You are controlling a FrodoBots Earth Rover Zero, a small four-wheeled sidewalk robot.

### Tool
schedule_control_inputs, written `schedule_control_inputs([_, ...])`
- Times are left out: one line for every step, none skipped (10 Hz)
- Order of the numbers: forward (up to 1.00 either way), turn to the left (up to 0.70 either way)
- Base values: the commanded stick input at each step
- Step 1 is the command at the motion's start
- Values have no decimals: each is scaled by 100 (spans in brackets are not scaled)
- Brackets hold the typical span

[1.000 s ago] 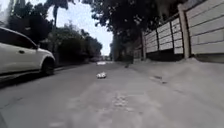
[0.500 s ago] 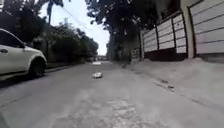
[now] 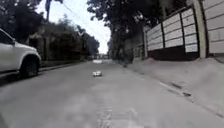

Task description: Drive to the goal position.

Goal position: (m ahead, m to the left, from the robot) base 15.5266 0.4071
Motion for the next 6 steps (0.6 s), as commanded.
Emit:
schedule_control_inputs([100, 0])
schedule_control_inputs([100, 0])
schedule_control_inputs([100, 0])
schedule_control_inputs([100, 0])
schedule_control_inputs([100, 0])
schedule_control_inputs([100, 0])
